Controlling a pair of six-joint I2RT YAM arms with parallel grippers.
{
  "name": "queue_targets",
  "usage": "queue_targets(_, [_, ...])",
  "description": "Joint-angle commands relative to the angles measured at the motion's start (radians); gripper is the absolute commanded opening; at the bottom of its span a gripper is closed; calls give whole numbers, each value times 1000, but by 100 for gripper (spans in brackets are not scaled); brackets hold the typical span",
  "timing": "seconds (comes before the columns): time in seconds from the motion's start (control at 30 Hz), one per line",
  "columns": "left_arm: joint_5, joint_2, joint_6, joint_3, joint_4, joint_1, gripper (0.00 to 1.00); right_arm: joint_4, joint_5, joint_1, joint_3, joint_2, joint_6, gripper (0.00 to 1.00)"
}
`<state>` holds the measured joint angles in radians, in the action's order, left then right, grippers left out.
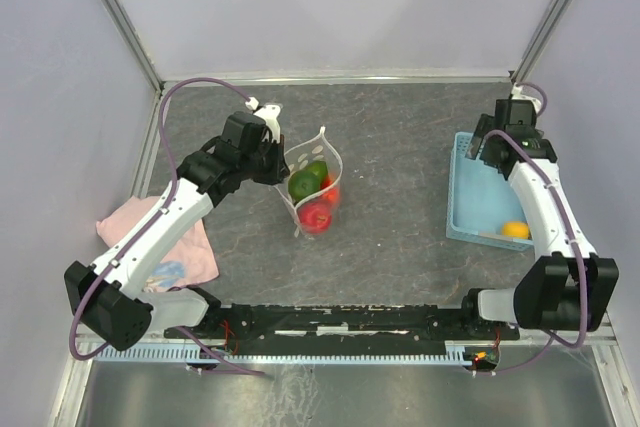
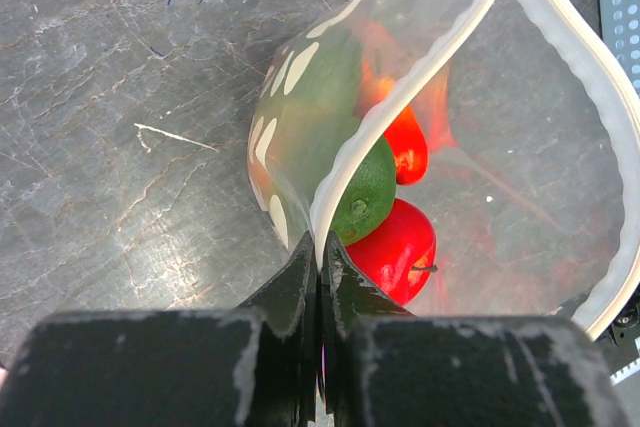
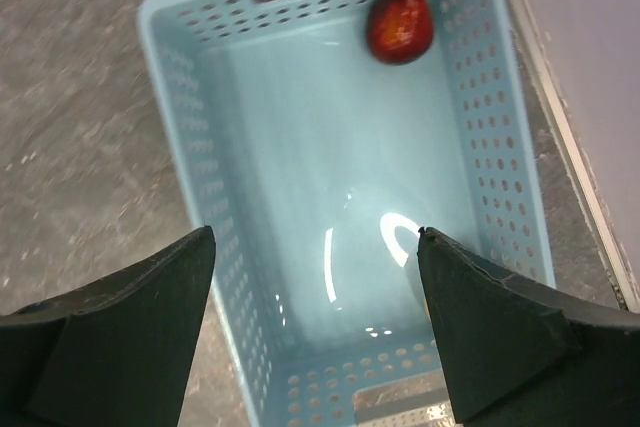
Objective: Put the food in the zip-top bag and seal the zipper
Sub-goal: Pick up the fake fruit from the bin.
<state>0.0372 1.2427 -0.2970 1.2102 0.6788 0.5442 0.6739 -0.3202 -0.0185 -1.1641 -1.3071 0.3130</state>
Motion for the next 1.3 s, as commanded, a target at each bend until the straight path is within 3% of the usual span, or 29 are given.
queue_targets(0.0, [19, -35, -13, 3, -40, -18, 3, -113, -21, -92, 5, -52, 50, 89])
queue_targets(0.33, [27, -12, -13, 2, -41, -24, 3, -197, -45, -214, 41, -160, 72, 86])
queue_targets(0.47, [32, 2, -10, 2, -40, -26, 3, -263, -56, -239, 61, -209, 74, 79])
queue_targets(0.7, [24, 17, -2, 1, -38, -27, 3, -316, -90, -270, 32, -327, 59, 75])
queue_targets(1.27, [14, 68, 4, -6, -45, -27, 3, -435, 34, -292, -78, -539, -74, 67])
